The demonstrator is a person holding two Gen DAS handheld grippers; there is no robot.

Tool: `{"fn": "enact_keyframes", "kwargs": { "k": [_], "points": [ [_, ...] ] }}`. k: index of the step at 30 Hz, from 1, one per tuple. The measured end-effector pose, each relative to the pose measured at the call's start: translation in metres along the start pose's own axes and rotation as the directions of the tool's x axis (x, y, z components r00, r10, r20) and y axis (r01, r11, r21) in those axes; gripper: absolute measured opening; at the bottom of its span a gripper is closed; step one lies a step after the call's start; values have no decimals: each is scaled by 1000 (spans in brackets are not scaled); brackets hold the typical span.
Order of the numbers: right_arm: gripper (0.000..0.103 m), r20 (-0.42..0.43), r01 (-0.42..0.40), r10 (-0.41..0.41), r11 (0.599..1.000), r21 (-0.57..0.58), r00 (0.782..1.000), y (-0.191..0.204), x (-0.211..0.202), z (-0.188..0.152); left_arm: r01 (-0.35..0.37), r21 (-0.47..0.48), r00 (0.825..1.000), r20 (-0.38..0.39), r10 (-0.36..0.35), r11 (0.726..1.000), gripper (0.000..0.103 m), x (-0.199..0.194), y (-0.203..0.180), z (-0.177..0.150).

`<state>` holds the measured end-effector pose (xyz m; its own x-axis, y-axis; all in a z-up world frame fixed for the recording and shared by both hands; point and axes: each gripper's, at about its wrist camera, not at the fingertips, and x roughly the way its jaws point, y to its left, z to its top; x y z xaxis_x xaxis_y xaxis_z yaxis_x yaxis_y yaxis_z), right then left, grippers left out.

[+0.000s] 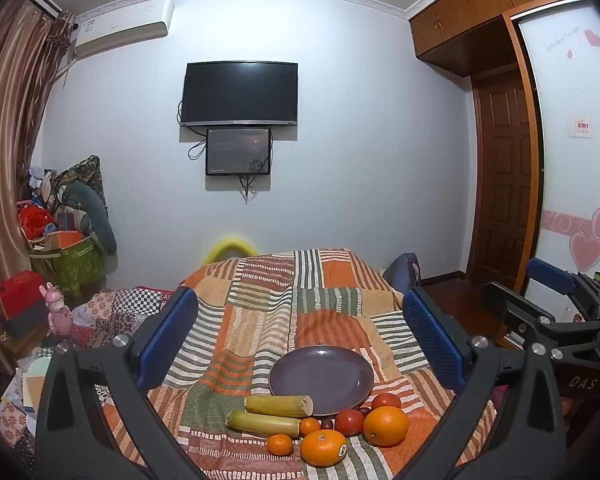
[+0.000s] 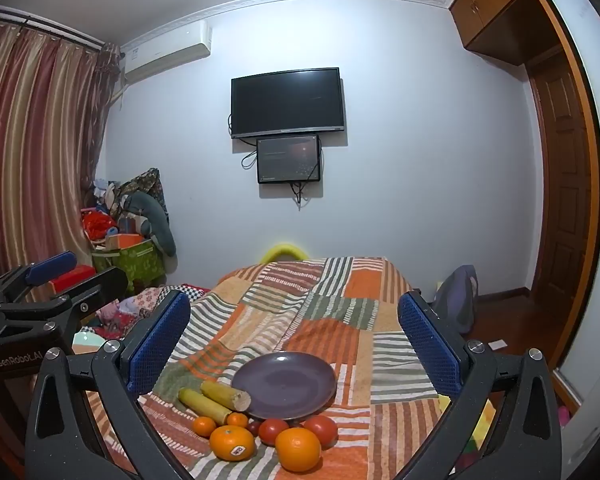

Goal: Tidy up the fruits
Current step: 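Lower both tools toward the fruit beside the purple plate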

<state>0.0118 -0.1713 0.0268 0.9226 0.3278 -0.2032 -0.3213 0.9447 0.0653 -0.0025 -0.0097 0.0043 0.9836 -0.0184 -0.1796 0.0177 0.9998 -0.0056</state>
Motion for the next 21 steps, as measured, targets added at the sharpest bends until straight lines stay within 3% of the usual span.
{"fn": "enact_keyframes", "kwargs": {
  "k": [13,21],
  "points": [
    [103,2,-3,3,1000,-7,1000,-1,-1,1,0,1,1000,-4,0,1000,103,2,-2,-2],
    [103,-32,-24,23,999,-27,999,-2,5,-5,2,-4,999,-53,-2,1000,103,16,-2,-10]
  ]
}}
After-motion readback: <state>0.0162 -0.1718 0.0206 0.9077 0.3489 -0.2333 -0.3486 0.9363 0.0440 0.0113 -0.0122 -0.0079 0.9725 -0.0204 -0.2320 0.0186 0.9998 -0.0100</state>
